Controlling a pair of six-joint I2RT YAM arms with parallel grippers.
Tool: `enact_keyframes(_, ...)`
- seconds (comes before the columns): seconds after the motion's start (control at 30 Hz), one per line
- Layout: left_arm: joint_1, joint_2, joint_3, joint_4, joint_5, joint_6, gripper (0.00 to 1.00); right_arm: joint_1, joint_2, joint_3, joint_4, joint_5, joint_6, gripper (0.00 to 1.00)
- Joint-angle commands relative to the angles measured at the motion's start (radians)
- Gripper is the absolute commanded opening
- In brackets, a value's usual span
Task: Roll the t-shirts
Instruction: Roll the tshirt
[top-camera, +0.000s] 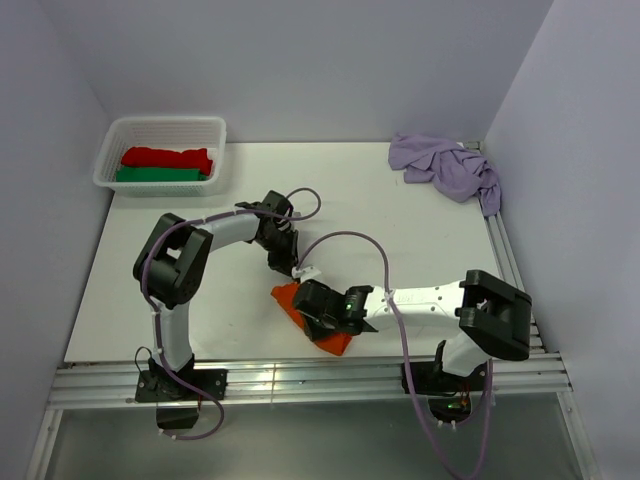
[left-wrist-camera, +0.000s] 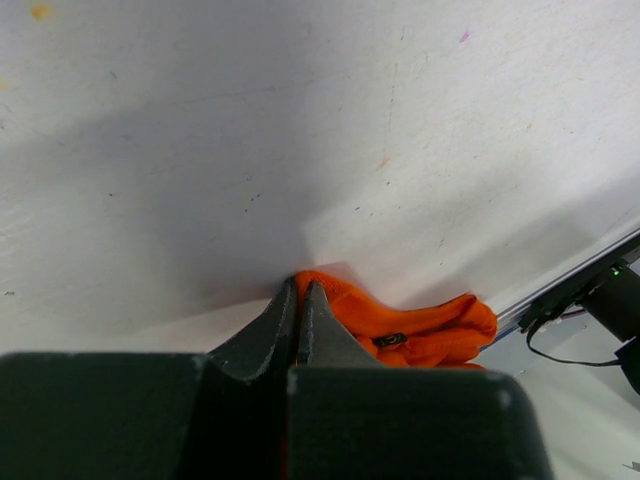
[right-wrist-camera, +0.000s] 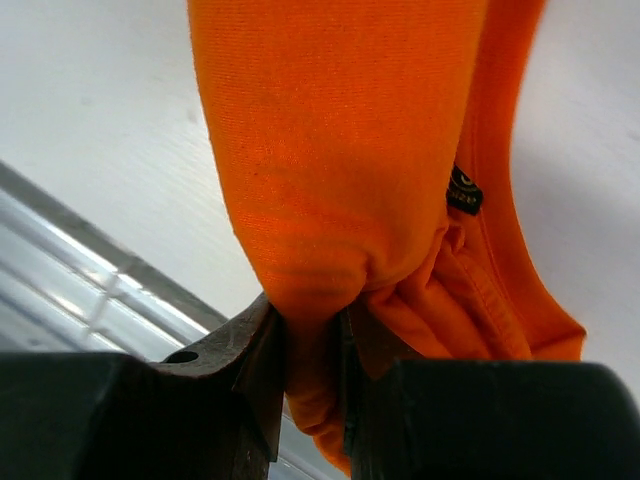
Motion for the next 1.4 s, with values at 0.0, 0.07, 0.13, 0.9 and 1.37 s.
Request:
enact_keyframes(0.0,0.035,0.042,-0.038,0.025,-0.319,0.054,0.00,0.018,0.047,-0.107,0.045,-0.351,0.057,0.00)
enact_keyframes(0.07,0.046,0.028,-0.024,0.017,-0.315,0.054,0.00,0.003,0.032,-0.158,0.131,-0.413,0.087,0.00)
enact_keyframes(0.13,0.055,-0.004,-0.012,0.006,-0.302,0.053,0.00,-0.025,0.021,-0.195,0.185,-0.454,0.106,0.00)
enact_keyframes(0.9,0.297,-0.476,-0.254,-0.043,-0.085,-0.030,0.71,-0.159,0.189,0.067,-0.131,-0.272,-0.195,0.00)
enact_keyframes(1.37,0.297,-0.702,-0.569,-0.001,0.082,-0.202,0.99,-0.159,0.170,0.023,-0.089,-0.174,-0.198,0.00)
